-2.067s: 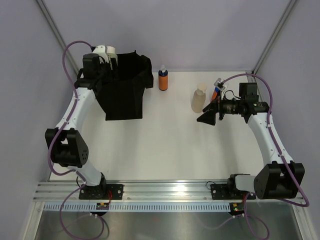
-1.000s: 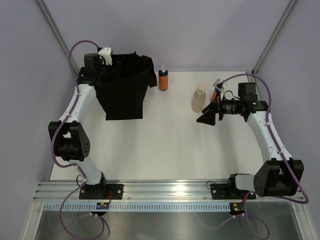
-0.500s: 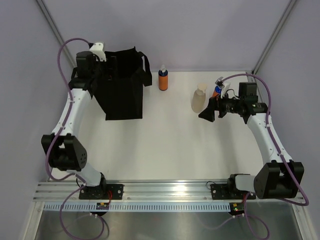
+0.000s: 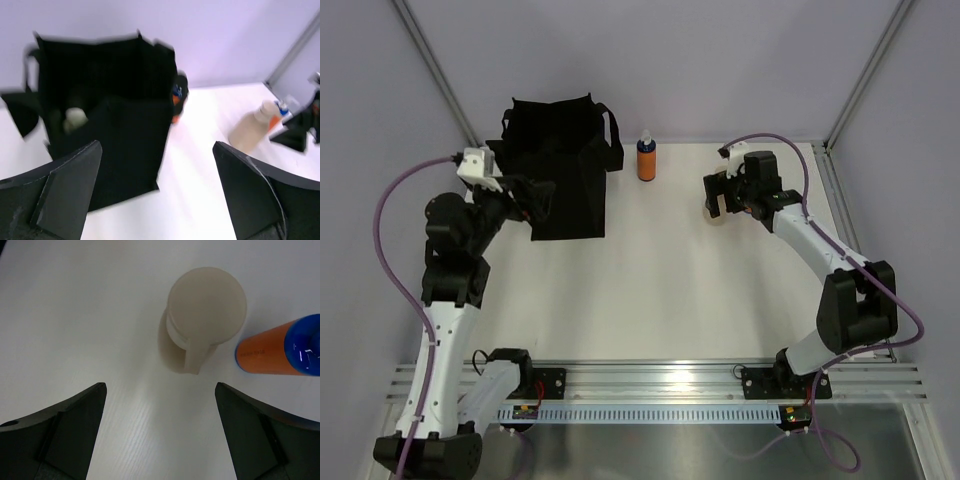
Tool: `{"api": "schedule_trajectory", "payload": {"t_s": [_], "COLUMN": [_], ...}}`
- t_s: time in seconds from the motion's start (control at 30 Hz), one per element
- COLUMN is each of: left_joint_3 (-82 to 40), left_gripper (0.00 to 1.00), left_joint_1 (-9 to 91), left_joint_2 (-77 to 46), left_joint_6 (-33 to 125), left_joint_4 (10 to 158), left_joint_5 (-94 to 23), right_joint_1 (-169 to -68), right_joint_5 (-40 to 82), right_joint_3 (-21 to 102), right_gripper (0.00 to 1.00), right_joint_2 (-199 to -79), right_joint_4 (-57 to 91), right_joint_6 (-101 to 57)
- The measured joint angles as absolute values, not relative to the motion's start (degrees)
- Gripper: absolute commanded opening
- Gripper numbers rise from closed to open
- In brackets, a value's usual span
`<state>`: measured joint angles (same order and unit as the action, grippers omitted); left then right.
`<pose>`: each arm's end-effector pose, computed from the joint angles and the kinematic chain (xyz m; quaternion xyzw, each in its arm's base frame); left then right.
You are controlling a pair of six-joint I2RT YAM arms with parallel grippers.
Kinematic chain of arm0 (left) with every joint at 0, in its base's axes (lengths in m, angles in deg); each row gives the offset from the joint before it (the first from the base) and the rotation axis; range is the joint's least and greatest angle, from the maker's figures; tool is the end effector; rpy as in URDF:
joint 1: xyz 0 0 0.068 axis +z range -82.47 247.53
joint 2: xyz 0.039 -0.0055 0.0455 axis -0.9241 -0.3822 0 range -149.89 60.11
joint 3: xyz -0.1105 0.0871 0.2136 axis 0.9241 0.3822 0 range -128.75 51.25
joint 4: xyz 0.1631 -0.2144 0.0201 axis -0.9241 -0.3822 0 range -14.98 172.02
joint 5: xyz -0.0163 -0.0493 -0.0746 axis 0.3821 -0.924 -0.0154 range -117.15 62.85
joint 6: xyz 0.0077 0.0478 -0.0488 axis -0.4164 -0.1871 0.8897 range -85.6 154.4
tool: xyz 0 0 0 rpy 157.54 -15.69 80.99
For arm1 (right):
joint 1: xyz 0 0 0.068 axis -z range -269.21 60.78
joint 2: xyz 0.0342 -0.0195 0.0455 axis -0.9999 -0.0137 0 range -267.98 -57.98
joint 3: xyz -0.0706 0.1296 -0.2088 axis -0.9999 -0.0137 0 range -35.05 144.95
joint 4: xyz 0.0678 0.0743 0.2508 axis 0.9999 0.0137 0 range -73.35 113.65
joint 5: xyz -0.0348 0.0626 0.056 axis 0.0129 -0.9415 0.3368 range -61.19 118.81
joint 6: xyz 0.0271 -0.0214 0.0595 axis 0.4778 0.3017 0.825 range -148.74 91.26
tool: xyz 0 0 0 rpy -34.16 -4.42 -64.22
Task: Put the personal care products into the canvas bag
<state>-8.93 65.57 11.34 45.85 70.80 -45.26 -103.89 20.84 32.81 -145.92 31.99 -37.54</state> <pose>0.2211 -0.0248 0.4083 0.0534 0.7040 -0.1920 0.6817 0.3615 0.1026 0.2539 -0.2116 0.8615 0.0851 0.4536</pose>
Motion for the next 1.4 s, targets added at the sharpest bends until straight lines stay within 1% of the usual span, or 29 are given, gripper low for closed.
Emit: {"api": "schedule_trajectory", "payload": {"t_s": [0.1,0.23,0.4,0.53,0.63,0.67,0.7,0.77,0.8,0.9,0.93,1.0,1.03,1.07,1.17,1.3,1.4], "left_joint_3": [0.23,7.53,10.85,12.23,13.54,13.74,13.93,14.09,14.17,14.35,14.35,14.35,14.35,14.37,14.70,15.13,15.13], "left_gripper": [0.99,0.99,0.99,0.99,0.99,0.99,0.99,0.99,0.99,0.99,0.99,0.99,0.99,0.99,0.99,0.99,0.99], "left_joint_1": [65.57,65.57,65.57,65.57,65.57,65.57,65.57,65.57,65.57,65.57,65.57,65.57,65.57,65.57,65.57,65.57,65.57], "left_joint_2": [16.37,22.79,29.37,30.86,31.47,31.54,31.58,31.56,31.58,31.56,31.56,31.58,31.60,31.69,32.87,34.70,34.94], "left_joint_6": [46.41,46.48,46.72,46.74,46.87,46.94,46.98,47.49,47.81,49.28,49.76,50.59,50.87,51.05,51.44,51.62,51.57], "left_joint_4": [68.72,64.90,64.59,64.50,64.20,64.11,64.11,64.18,64.31,65.47,65.86,66.43,66.56,66.58,66.60,66.49,66.21], "left_joint_5": [-48.01,-50.35,-52.34,-53.23,-53.82,-54.00,-54.17,-54.81,-55.25,-57.32,-58.11,-59.33,-59.79,-60.12,-60.67,-61.10,-61.19], "right_joint_1": [-103.85,-103.85,-103.85,-103.85,-103.85,-103.85,-103.85,-103.85,-103.83,-103.83,-103.85,-103.85,-103.85,-103.85,-103.83,-103.74,-103.78], "right_joint_5": [24.08,24.86,23.62,24.30,24.95,25.04,25.15,25.30,25.17,24.62,24.36,23.73,23.51,23.25,22.02,16.91,11.01], "right_joint_3": [32.68,32.50,32.94,33.68,33.68,33.68,33.73,33.75,33.88,34.27,34.36,34.49,34.49,34.49,34.49,35.56,39.80], "right_gripper": [1.00,1.00,0.99,0.99,0.96,0.94,0.86,0.78,0.70,0.53,0.41,0.26,0.14,0.10,0.00,0.00,0.00], "right_joint_2": [-147.12,-147.06,-151.41,-157.29,-158.42,-158.40,-158.40,-158.40,-158.40,-158.45,-158.49,-158.60,-158.62,-158.62,-158.62,-158.53,-158.53], "right_joint_4": [31.88,29.50,24.97,23.64,23.49,23.22,22.65,22.04,22.00,22.13,22.22,22.30,22.30,22.30,22.26,25.08,33.32], "right_joint_6": [-37.54,-37.58,-37.71,-36.47,-35.72,-35.55,-35.48,-35.46,-35.46,-35.61,-35.79,-35.98,-36.05,-36.16,-36.88,-39.74,-41.97]}}
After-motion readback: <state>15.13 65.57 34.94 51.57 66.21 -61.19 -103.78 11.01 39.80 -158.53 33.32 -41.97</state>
